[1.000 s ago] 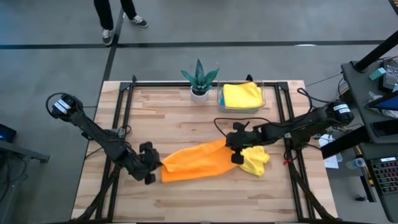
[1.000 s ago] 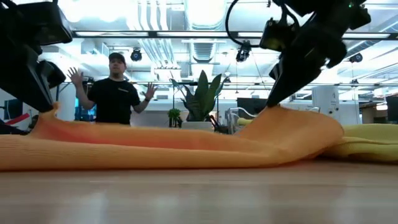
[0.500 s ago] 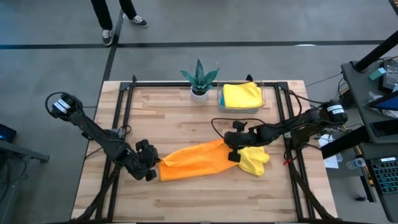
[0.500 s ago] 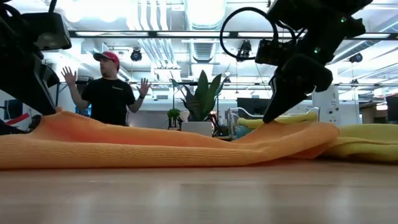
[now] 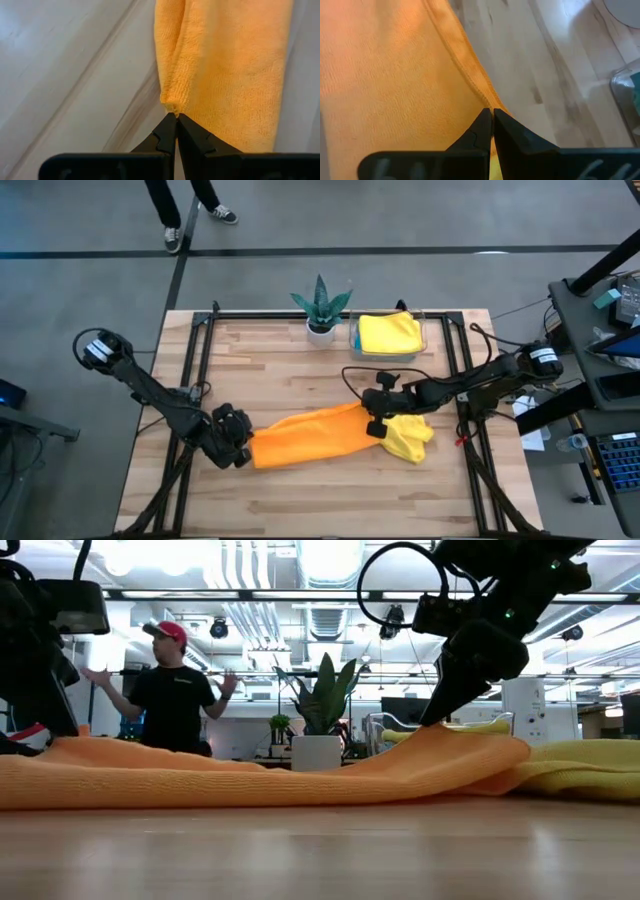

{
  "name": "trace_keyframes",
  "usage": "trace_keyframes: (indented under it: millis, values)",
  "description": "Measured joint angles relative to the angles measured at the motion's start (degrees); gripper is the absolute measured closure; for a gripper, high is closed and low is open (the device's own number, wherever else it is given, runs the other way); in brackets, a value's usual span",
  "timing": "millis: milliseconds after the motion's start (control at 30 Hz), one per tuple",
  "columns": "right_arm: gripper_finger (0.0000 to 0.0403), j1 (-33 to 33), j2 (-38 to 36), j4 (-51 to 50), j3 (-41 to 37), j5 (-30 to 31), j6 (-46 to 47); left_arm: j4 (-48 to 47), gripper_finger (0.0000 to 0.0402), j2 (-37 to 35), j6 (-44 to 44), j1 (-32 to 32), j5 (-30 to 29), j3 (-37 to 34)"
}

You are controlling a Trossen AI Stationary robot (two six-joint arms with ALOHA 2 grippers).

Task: Fold microfiber towels
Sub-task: Fold the orange microfiber towel

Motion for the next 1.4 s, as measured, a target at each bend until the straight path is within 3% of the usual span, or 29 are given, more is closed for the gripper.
trace_keyframes:
  millis: [367,767,967,1200,1400]
  values:
    - [0.0394,0.00,0.02,-0.22,0.00,1.75,0.96,-0.77,0.0392,0.01,-1.24,0.00,2.88,0.00]
    - [0.0387,0.00,0.17,0.00,0.00,2.12,0.87,-0.67,0.0252,-0.04,-1.31,0.02,1.44,0.00]
    - [0.0334,0.00,-0.47,-0.90,0.26,2.43,0.67,-0.71,0.0211,-0.64,-1.36,0.02,3.57,0.02]
    - [0.0262,0.00,-0.66,-4.00,3.23,3.05,0.55,-0.78,0.0208,-2.60,-1.36,0.02,3.90,1.25]
    - [0.0231,0.00,-0.79,-4.22,4.79,2.95,-0.22,-0.05,0.0208,-3.94,-1.32,0.02,3.88,2.74]
